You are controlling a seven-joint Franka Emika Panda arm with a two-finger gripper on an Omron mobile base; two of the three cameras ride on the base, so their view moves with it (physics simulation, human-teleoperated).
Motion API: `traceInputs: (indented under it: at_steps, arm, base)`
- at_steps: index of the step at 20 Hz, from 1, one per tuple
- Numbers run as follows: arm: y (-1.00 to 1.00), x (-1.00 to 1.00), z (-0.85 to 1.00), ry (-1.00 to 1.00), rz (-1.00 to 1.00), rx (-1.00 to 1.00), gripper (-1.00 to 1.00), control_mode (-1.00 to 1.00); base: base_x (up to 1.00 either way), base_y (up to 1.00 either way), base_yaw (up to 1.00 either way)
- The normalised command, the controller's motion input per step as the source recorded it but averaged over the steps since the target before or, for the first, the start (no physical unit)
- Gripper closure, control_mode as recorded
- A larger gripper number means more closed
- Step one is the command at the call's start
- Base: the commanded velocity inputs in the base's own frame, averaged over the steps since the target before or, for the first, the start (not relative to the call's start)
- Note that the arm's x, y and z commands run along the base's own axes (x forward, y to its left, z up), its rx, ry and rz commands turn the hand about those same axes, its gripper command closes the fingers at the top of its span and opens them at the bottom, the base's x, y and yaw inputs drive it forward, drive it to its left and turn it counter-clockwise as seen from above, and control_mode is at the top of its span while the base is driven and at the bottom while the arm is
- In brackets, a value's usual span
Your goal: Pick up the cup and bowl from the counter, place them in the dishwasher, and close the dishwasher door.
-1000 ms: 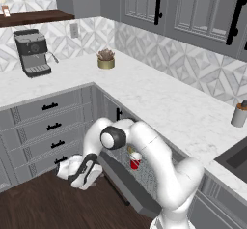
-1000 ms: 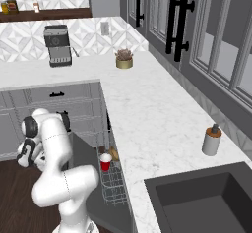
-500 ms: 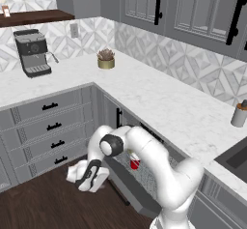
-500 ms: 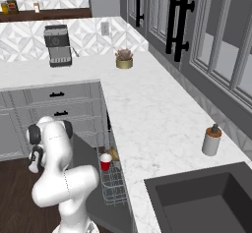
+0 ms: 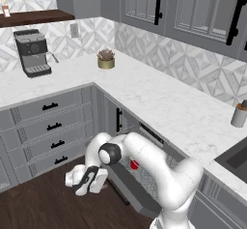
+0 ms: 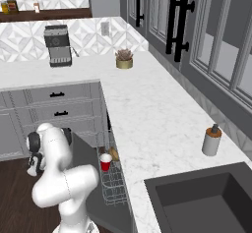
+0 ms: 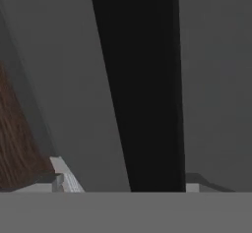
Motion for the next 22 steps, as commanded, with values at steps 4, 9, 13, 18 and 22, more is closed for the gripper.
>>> traceInputs:
  at_steps: [4,9,13,18,22]
  arm:
    - [-1.00,0.00,-0.03,0.00,0.00,-0.08,-1.00,-1.00]
    - [-1.00,0.00,0.01,0.00,0.00,-0.08,-1.00,-1.00]
    - [-1.00,-0.01,0.00,0.00,0.03,-0.07,-1.00,-1.00]
    - [-1.00,-0.09,0.00,-0.12,0.01,-0.30,-1.00,-1.00]
    - [-1.00,-0.07,0.00,-0.21,0.00,-0.58,-1.00,-1.00]
  base:
    - [0.00,0.00,0.00]
    - [0.00,0.00,0.00]
    - [0.00,0.00,0.00]
    - [0.00,0.00,0.00]
    - [0.00,0.00,0.00]
